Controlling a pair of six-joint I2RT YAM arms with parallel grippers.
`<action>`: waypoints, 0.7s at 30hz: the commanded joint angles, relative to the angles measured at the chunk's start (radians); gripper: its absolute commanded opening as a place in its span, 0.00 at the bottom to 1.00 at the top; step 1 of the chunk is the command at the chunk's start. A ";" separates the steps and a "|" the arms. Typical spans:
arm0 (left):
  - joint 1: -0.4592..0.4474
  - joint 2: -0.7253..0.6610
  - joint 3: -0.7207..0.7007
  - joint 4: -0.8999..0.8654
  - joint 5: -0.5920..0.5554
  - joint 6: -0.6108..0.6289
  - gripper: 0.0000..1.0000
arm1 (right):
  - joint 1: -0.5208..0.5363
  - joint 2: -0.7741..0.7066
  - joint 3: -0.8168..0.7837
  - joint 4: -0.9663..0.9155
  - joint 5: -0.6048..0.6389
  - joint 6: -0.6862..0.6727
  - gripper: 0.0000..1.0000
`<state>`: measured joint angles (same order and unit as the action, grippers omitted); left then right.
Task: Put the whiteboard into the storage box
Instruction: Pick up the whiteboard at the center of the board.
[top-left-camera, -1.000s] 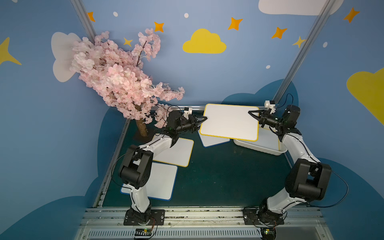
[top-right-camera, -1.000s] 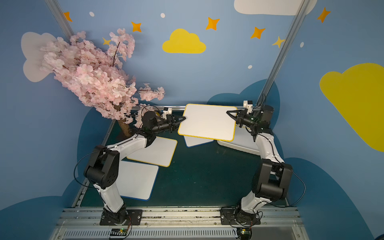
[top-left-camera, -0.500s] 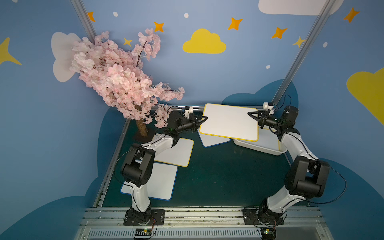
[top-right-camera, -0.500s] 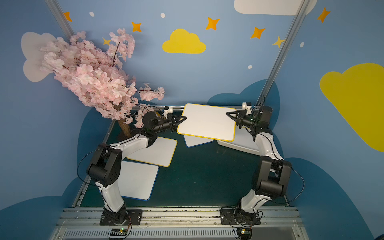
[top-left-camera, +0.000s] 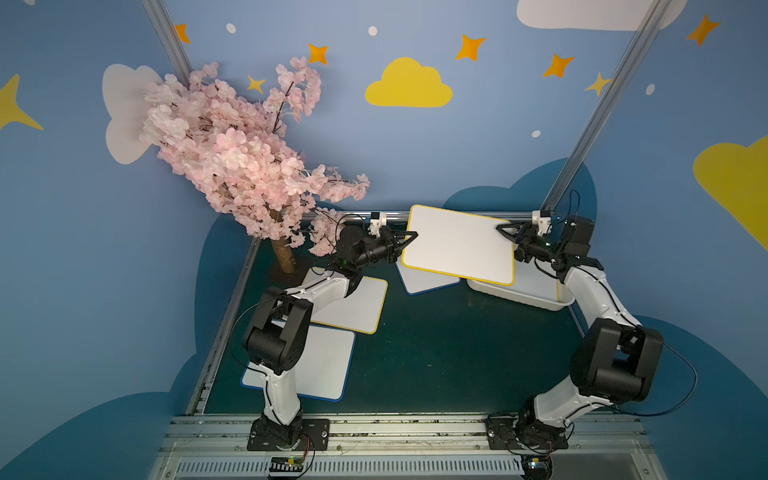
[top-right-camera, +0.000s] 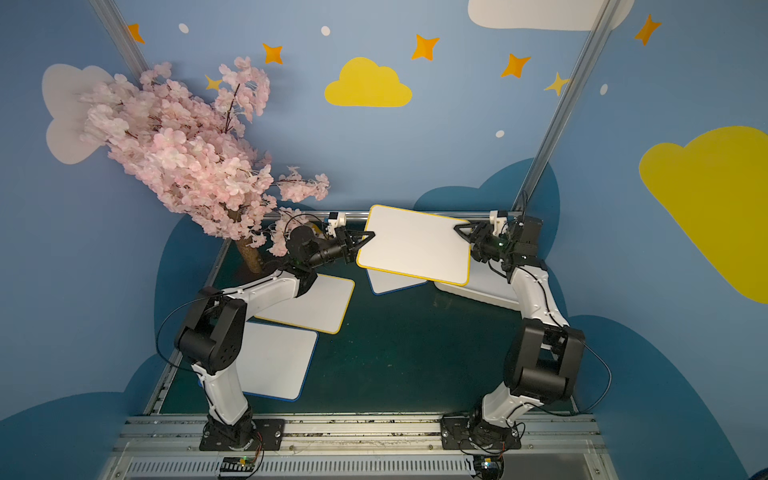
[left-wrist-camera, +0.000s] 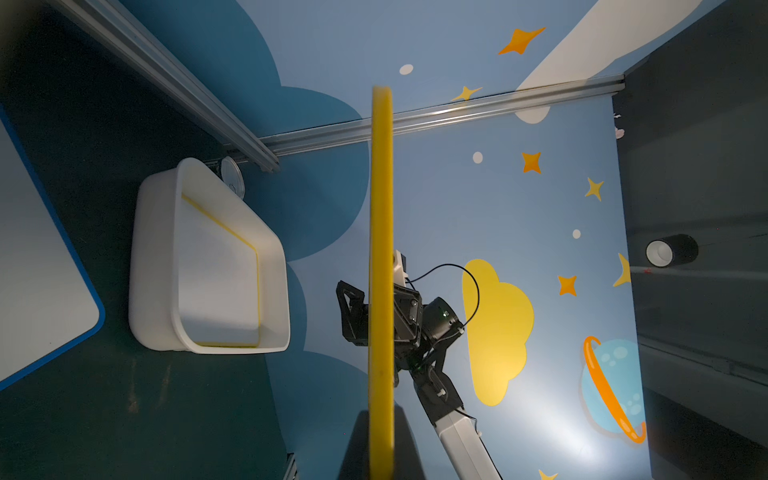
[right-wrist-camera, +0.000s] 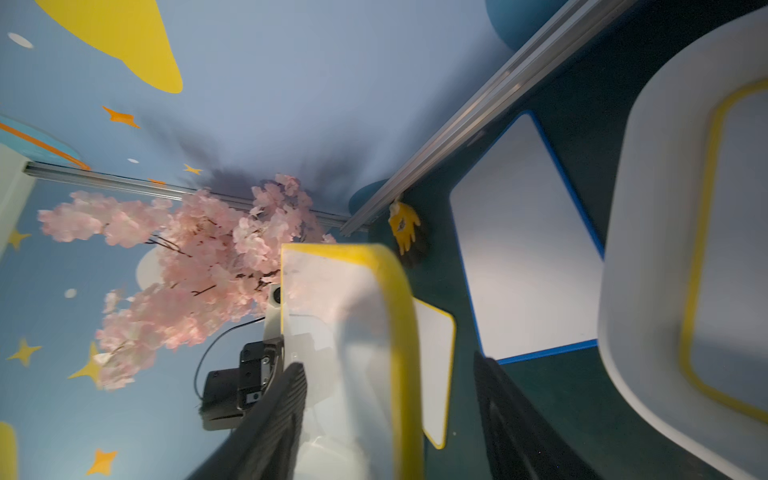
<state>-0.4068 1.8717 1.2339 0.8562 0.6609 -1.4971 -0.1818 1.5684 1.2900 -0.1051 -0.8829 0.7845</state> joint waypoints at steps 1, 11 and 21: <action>0.000 -0.039 -0.009 0.101 -0.058 -0.023 0.03 | -0.002 -0.123 -0.026 -0.101 0.210 -0.104 0.67; -0.004 -0.057 -0.067 0.070 -0.228 -0.008 0.03 | 0.134 -0.558 -0.314 -0.109 0.727 0.007 0.69; -0.045 -0.014 -0.020 0.044 -0.360 -0.009 0.03 | 0.444 -0.765 -0.610 0.079 0.907 0.460 0.67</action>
<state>-0.4362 1.8709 1.1545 0.8093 0.3489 -1.4921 0.2123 0.8028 0.7284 -0.1349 -0.0593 1.0561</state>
